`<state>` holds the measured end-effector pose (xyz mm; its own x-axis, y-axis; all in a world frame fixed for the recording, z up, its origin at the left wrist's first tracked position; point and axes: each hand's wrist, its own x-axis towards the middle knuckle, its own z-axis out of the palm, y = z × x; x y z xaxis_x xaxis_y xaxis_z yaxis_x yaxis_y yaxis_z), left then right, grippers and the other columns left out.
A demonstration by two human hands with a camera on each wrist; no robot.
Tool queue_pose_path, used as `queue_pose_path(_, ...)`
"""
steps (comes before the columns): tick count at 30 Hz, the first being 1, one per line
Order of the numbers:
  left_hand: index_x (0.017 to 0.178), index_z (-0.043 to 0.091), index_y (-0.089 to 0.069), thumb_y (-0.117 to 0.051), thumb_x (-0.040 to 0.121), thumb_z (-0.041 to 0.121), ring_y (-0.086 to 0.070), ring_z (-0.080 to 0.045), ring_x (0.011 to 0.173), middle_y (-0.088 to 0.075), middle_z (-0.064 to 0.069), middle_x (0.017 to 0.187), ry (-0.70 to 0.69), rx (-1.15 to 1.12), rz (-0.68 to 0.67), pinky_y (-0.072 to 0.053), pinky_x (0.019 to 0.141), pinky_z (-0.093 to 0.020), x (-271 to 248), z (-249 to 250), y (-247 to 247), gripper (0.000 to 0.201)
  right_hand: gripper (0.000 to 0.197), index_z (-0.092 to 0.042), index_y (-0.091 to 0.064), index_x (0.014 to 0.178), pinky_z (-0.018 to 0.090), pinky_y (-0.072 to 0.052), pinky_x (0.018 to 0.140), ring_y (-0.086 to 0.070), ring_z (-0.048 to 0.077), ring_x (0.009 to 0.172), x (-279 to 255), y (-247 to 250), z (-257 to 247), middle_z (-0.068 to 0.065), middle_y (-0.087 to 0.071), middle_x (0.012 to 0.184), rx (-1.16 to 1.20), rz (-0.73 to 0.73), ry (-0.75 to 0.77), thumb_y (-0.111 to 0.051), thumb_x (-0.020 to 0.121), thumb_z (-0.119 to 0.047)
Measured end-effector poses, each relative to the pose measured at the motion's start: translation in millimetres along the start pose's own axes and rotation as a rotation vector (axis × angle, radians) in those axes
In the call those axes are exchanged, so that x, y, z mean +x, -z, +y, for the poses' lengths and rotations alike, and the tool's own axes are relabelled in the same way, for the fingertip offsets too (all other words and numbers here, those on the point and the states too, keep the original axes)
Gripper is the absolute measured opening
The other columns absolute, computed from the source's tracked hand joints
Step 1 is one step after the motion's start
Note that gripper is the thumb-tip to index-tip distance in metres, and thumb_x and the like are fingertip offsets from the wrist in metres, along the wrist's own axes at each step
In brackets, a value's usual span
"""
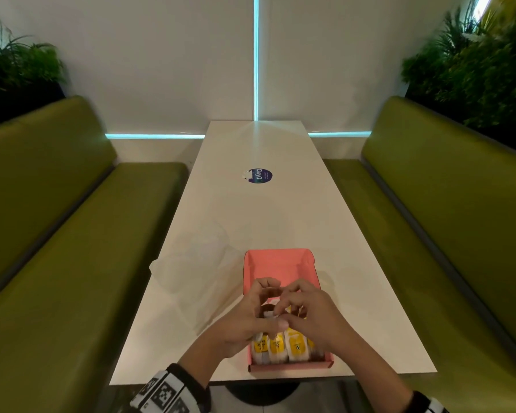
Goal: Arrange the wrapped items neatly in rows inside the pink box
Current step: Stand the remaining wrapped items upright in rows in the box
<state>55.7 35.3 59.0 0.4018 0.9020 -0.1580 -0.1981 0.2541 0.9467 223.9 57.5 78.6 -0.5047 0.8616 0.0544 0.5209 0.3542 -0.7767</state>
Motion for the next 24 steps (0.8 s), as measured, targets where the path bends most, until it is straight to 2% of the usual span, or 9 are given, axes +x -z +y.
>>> queue_pose_path(2, 0.122, 0.012, -0.04, -0.072, 0.078, 0.023, -0.062, -0.012, 0.087, -0.053, -0.004, 0.115, 0.01, -0.037, 0.034, -0.05, 0.057, -0.024, -2, 3, 1, 0.055, 0.02, -0.033, -0.066, 0.072, 0.011, -0.045, 0.068, -0.057, 0.006, 0.078, -1, 2, -1, -0.011, -0.058, 0.09, 0.087, 0.053, -0.034, -0.073, 0.078, -0.015)
queue_pose_path(4, 0.119, 0.011, -0.048, -0.06, 0.087, 0.036, -0.064, -0.016, 0.082, -0.06, -0.008, 0.105, 0.031, -0.059, 0.11, -0.05, 0.053, -0.025, -4, 3, 1, 0.041, 0.015, -0.024, -0.065, 0.075, 0.016, -0.048, 0.068, -0.057, 0.004, 0.07, -1, 6, -1, -0.009, -0.062, 0.082, 0.219, 0.108, -0.115, -0.069, 0.081, -0.012)
queue_pose_path(8, 0.117, 0.013, -0.06, -0.044, 0.086, 0.04, -0.061, -0.019, 0.069, -0.067, -0.014, 0.108, -0.006, -0.011, 0.24, -0.04, 0.044, -0.021, -6, 1, 1, 0.044, 0.005, -0.009, -0.06, 0.082, 0.014, -0.047, 0.059, -0.057, 0.007, 0.062, 2, 10, -2, 0.0, -0.06, 0.072, 0.419, 0.159, -0.25, -0.061, 0.085, -0.006)
queue_pose_path(10, 0.117, 0.017, -0.062, -0.048, 0.085, 0.04, -0.056, -0.013, 0.059, -0.069, -0.009, 0.088, -0.081, 0.084, 0.254, -0.036, 0.042, -0.019, -7, 2, -1, 0.042, 0.008, -0.011, -0.059, 0.081, 0.014, -0.046, 0.058, -0.057, 0.009, 0.061, 2, 10, -2, 0.0, -0.06, 0.071, 0.427, 0.17, -0.278, -0.059, 0.086, -0.004)
queue_pose_path(13, 0.107, 0.02, -0.066, -0.06, 0.087, 0.027, -0.047, -0.005, 0.047, -0.06, 0.007, 0.056, -0.139, 0.228, 0.352, -0.034, 0.042, -0.018, -3, 4, -7, 0.022, 0.003, -0.01, -0.061, 0.084, 0.022, -0.05, 0.064, -0.058, 0.008, 0.061, 2, 10, -4, 0.002, -0.063, 0.073, 0.381, 0.129, -0.297, -0.061, 0.085, -0.008)
queue_pose_path(15, 0.092, 0.017, -0.07, -0.065, 0.086, 0.018, -0.046, -0.002, 0.045, -0.059, 0.012, 0.055, -0.159, 0.276, 0.438, -0.035, 0.042, -0.015, 1, 3, -7, 0.008, 0.004, -0.011, -0.061, 0.087, 0.028, -0.052, 0.072, -0.06, 0.009, 0.068, 1, 10, -6, 0.003, -0.064, 0.079, 0.345, 0.086, -0.293, -0.063, 0.084, -0.01)
queue_pose_path(19, 0.082, 0.021, -0.071, -0.069, 0.082, 0.016, -0.053, 0.001, 0.054, -0.067, 0.012, 0.071, -0.211, 0.392, 0.438, -0.039, 0.049, -0.011, 1, 5, -4, 0.006, 0.037, -0.027, -0.052, 0.105, 0.026, -0.047, 0.084, -0.055, 0.009, 0.097, 1, 15, -9, -0.009, -0.059, 0.104, 0.359, 0.152, -0.222, -0.065, 0.079, -0.003)
queue_pose_path(21, 0.081, 0.027, -0.071, -0.072, 0.08, 0.02, -0.058, 0.002, 0.066, -0.07, 0.013, 0.083, -0.274, 0.556, 0.399, -0.041, 0.059, -0.01, 0, 3, -3, 0.007, 0.04, -0.029, -0.051, 0.109, 0.025, -0.047, 0.084, -0.054, 0.006, 0.097, 0, 20, -9, -0.011, -0.058, 0.105, 0.385, 0.146, -0.177, -0.063, 0.081, -0.002)
queue_pose_path(24, 0.08, 0.032, -0.071, -0.071, 0.081, 0.025, -0.047, -0.001, 0.052, -0.069, 0.016, 0.074, -0.268, 0.636, 0.362, -0.038, 0.055, -0.013, 0, 3, -6, 0.008, 0.022, -0.03, -0.06, 0.094, 0.016, -0.048, 0.073, -0.056, 0.001, 0.079, -1, 23, -7, -0.013, -0.062, 0.088, 0.187, -0.006, -0.135, -0.069, 0.081, -0.015)
